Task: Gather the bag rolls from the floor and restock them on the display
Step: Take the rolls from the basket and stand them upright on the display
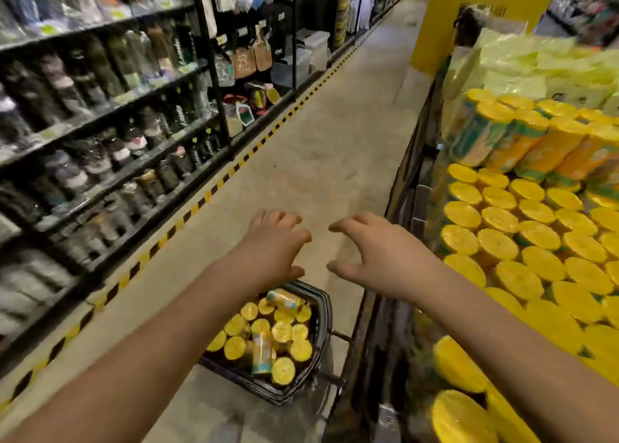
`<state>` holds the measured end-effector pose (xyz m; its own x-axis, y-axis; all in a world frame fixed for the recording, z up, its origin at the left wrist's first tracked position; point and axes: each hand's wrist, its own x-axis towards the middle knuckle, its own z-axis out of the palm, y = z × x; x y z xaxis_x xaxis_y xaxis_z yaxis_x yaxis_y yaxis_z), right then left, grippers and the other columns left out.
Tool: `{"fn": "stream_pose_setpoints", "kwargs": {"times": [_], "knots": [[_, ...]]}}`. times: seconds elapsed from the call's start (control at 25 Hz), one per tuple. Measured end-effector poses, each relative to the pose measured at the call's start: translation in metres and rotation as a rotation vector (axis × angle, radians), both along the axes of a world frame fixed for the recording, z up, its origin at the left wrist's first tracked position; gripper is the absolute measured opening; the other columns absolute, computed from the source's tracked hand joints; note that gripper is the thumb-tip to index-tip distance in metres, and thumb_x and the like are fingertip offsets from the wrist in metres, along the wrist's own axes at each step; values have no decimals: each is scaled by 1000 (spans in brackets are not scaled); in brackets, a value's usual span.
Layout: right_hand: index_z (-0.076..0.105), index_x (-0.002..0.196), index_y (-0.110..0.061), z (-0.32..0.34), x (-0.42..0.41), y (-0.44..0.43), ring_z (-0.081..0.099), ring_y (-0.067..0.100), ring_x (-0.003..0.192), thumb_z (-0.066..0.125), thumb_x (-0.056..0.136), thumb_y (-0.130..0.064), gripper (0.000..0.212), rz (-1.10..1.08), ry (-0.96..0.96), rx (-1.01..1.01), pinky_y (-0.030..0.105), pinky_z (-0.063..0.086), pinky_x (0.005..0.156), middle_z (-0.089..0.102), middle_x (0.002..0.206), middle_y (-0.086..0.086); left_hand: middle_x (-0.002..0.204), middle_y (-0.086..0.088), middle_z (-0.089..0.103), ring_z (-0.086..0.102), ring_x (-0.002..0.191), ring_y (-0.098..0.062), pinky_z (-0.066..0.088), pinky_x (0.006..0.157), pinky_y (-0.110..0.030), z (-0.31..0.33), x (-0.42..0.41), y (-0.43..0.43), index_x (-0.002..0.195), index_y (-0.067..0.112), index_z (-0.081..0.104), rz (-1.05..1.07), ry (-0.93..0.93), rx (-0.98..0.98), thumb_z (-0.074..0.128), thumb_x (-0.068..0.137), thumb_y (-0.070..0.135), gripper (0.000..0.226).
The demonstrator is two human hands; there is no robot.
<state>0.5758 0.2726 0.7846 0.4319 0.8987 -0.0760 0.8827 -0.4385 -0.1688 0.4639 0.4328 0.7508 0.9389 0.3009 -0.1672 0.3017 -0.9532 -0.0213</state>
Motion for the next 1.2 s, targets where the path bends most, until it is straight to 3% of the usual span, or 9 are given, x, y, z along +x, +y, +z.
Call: {"fn": "stream_pose_setpoints", "kwargs": {"times": [0.2,0.52,0.76,0.92,1.08,1.2], "knots": [[42,145,-30,-72,-44,93,53,30,125,62,88,-55,65,-143,108,-232,42,47,99,50,139,3,158,-2,28,23,145,-29,17,119,-45,-71,-36,92,147,30,41,-117,102,-121,63,91,49,63],[42,143,-23,-235,-46,112,53,34,123,67,86,-46,67,-411,322,-421,44,46,95,51,134,9,158,-5,28,26,144,-30,27,115,-44,-189,-25,131,148,27,40,-214,273,-241,64,92,44,64],[41,141,-20,-395,-50,106,47,34,127,71,86,-36,65,-608,441,-425,44,46,94,45,138,12,158,-7,25,27,142,-32,36,112,-46,-342,-7,118,151,30,34,-221,351,-295,68,89,42,72],[36,145,-20,-491,-61,96,47,35,126,70,87,-29,68,-655,377,-443,44,44,96,43,140,15,161,-14,20,27,143,-37,35,113,-47,-447,6,105,156,35,24,-239,378,-312,74,85,31,87],[28,151,-22,-530,-67,80,47,34,126,71,86,-37,79,-692,398,-397,43,43,97,41,140,12,163,-14,12,23,145,-38,37,109,-44,-505,15,92,158,39,19,-272,411,-321,72,82,5,99],[30,150,-23,-541,-67,79,51,33,123,67,87,-47,77,-751,458,-297,43,47,94,42,138,9,158,-9,20,28,141,-35,45,100,-44,-532,15,90,152,38,29,-268,335,-356,69,83,2,88]]}}
